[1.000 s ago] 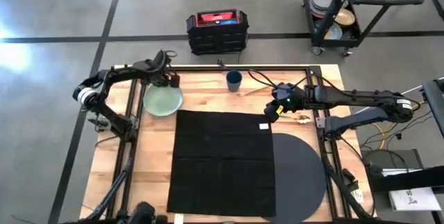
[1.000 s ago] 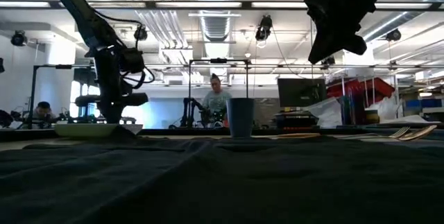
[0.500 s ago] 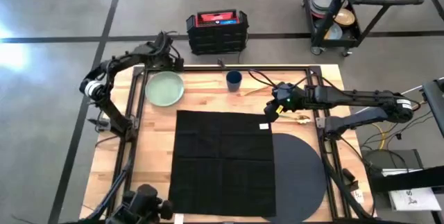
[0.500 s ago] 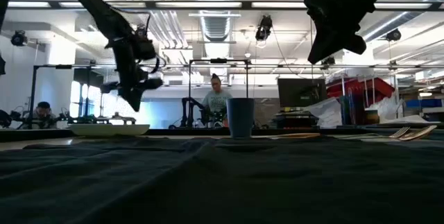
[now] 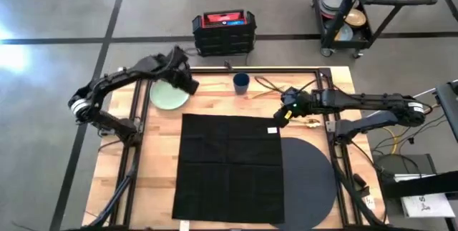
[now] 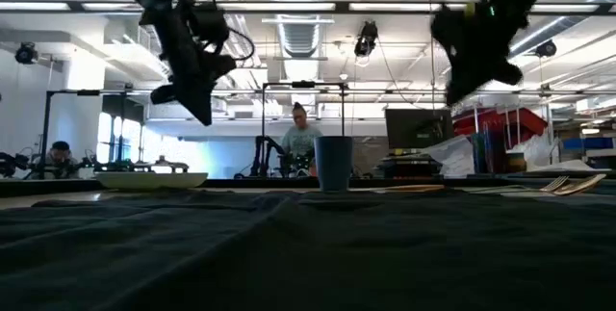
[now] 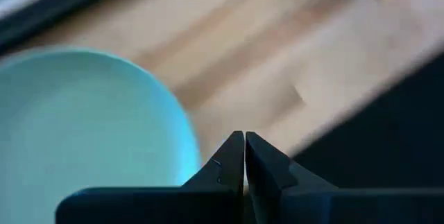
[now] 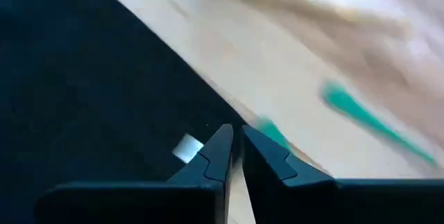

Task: Set table place
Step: Adjust the green spoon

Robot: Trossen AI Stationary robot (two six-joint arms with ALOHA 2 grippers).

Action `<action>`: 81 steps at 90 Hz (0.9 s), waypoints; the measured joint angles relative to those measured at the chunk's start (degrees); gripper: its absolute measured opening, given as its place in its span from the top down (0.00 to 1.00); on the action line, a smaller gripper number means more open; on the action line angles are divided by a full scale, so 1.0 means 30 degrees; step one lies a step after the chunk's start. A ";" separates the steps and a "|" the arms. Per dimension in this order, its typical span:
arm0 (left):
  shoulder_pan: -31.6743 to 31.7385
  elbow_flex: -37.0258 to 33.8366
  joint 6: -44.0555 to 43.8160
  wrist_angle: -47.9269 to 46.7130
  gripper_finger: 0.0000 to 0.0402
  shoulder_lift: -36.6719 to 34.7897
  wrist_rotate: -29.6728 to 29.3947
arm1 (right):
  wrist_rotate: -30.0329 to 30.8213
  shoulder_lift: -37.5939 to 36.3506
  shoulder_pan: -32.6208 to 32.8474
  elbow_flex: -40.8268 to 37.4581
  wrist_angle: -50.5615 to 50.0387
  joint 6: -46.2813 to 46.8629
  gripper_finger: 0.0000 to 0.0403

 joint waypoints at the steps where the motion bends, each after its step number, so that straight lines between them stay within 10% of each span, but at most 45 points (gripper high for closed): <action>1: -0.0234 -0.0094 -0.0075 0.0019 1.00 -0.0079 0.0028 | -0.0226 0.0099 -0.0117 -0.0189 0.0131 0.0032 0.97; 37: -0.4534 -0.2502 -0.3136 0.1268 1.00 -0.1807 -0.0063 | -0.3339 0.3312 -0.1805 -0.5105 0.5565 0.1828 1.00; 81: -0.4844 -0.2659 -0.3405 0.2288 1.00 -0.1518 -0.0168 | -0.0027 0.3509 -0.6459 -0.5342 0.7709 0.1503 1.00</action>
